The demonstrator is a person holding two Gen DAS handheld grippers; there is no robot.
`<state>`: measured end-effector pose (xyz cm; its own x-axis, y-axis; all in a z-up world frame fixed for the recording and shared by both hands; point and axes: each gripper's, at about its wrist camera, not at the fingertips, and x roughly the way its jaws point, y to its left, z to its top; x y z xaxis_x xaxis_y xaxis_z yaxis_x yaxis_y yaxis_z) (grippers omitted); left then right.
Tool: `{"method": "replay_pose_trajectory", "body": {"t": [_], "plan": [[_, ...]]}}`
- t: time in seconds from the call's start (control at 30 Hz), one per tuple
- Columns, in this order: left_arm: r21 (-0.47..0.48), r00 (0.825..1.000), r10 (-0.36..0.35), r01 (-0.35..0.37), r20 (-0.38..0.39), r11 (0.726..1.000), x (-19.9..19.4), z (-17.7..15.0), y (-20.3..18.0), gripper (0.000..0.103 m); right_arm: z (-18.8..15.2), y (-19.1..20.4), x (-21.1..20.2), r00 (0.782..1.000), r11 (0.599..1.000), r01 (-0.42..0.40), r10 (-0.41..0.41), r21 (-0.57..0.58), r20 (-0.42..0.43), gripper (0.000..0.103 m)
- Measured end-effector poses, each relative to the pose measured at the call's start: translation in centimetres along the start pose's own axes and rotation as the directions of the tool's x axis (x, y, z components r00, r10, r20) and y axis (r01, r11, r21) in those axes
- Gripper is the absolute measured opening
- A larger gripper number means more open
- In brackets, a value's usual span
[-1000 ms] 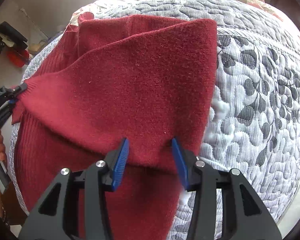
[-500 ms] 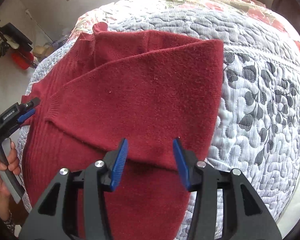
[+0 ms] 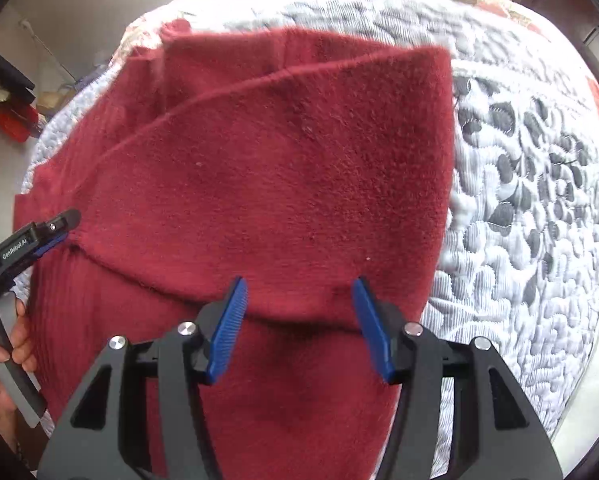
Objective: Fold small clothes
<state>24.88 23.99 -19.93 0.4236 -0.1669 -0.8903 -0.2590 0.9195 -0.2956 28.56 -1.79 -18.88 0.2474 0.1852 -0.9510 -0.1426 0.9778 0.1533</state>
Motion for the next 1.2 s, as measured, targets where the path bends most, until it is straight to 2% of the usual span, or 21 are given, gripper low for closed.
{"method": "replay_pose_trajectory", "body": {"t": [0.1,0.2,0.37,0.53,0.67,0.77,1.0,1.2], "plan": [[-0.014,1.000,0.005,-0.005,0.018,1.000,-2.7,-0.1,2.6,0.066,-0.5,1.9,-1.8,0.999,1.000,-0.017,0.017,-0.013,0.035,0.059],[-0.068,0.999,0.035,-0.034,0.025,0.997,-5.5,-0.4,7.3,0.069,-0.9,4.0,-2.6,0.999,0.999,-0.037,0.038,-0.020,0.039,0.061],[-0.249,0.998,0.057,-0.056,-0.002,0.967,-8.5,-0.8,18.4,0.071,-1.0,6.8,-1.8,0.997,0.998,-0.066,0.067,-0.023,0.029,0.062],[-0.469,0.999,0.049,-0.039,0.008,0.882,-9.5,-1.3,28.4,0.071,-0.8,10.5,-0.4,0.998,0.996,-0.060,0.061,-0.063,0.011,0.062],[-0.576,0.998,0.052,-0.025,0.030,0.817,-9.9,-1.2,34.8,0.070,-0.9,12.7,0.9,0.999,0.996,-0.048,0.047,-0.080,-0.008,0.062],[-0.648,0.999,0.022,0.011,0.044,0.762,-9.5,-0.9,39.1,0.070,-1.1,13.8,1.8,0.999,0.996,-0.038,0.036,-0.086,-0.022,0.062],[-0.744,0.994,-0.068,0.105,0.080,0.660,-6.9,0.1,44.3,0.069,-1.1,15.4,2.9,0.999,0.995,-0.013,0.009,-0.097,-0.040,0.062],[-0.779,0.984,-0.111,0.176,0.137,0.602,-5.0,1.0,47.0,0.069,-1.1,16.0,3.9,0.998,0.995,0.001,-0.007,-0.098,-0.055,0.062]]}}
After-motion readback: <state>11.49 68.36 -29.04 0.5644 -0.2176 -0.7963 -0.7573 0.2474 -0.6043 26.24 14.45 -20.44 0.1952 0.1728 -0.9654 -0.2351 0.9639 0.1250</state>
